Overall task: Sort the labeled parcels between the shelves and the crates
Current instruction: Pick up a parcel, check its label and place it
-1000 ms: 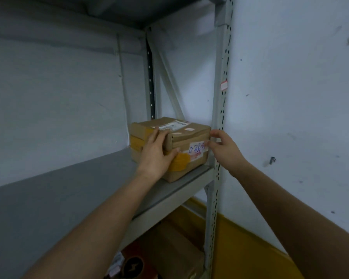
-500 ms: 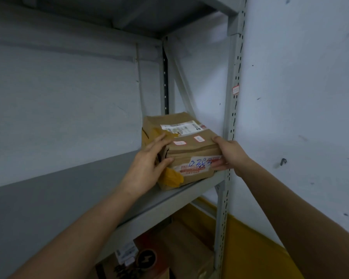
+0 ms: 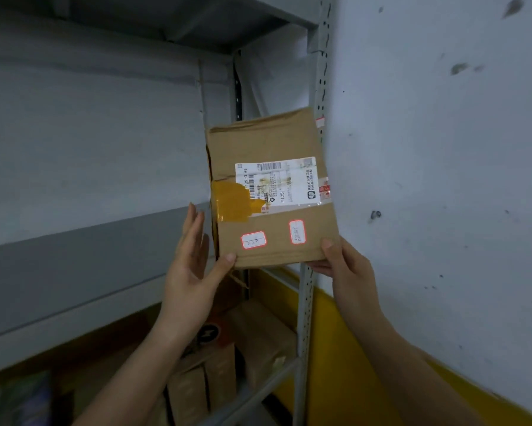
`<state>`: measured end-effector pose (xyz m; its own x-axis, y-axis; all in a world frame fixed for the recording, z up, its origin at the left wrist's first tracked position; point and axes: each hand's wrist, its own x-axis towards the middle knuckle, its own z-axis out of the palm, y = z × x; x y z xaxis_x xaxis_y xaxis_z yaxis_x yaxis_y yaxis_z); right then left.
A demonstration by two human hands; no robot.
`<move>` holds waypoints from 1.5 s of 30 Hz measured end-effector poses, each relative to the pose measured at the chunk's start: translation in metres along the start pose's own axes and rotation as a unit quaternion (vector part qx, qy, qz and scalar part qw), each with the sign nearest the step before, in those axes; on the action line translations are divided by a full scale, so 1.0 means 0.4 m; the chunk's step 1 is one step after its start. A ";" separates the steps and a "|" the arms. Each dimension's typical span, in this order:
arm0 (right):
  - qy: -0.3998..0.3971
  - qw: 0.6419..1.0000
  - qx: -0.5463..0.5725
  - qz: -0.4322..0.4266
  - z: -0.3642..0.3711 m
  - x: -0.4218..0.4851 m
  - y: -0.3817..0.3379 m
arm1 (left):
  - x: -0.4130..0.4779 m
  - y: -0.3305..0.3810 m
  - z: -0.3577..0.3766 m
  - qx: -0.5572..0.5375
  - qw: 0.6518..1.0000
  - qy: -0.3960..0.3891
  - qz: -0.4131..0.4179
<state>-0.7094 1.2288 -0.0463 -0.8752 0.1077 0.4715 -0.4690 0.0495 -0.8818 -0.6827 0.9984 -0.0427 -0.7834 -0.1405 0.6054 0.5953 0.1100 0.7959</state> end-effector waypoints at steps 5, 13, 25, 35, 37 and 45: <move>0.053 0.999 0.002 -0.005 -0.109 -0.206 -0.020 | -0.191 0.061 0.075 0.011 0.996 -0.047 -0.072; 0.091 0.995 -0.026 0.030 -0.252 -0.431 -0.003 | -0.392 0.057 0.169 -0.047 0.989 -0.088 -0.106; 0.143 0.980 -0.049 0.126 -0.436 -0.600 0.082 | -0.477 -0.057 0.327 -0.064 0.958 -0.223 -0.166; 0.170 0.887 -0.086 0.420 -0.589 -0.838 0.274 | -0.621 -0.364 0.479 -0.037 0.826 -0.434 -0.357; 0.192 0.865 -0.095 0.453 -0.595 -0.878 0.310 | -0.647 -0.411 0.514 -0.025 0.796 -0.467 -0.384; 0.273 0.786 -0.073 0.549 -0.562 -1.050 0.476 | -0.787 -0.576 0.587 0.023 0.685 -0.524 -0.506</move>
<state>-0.4044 1.4164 -0.4139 -0.5424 0.5736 -0.6138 0.5882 -0.2624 -0.7649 -0.6150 1.2485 -0.4172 -0.5028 0.6125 -0.6100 -0.3344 0.5129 0.7906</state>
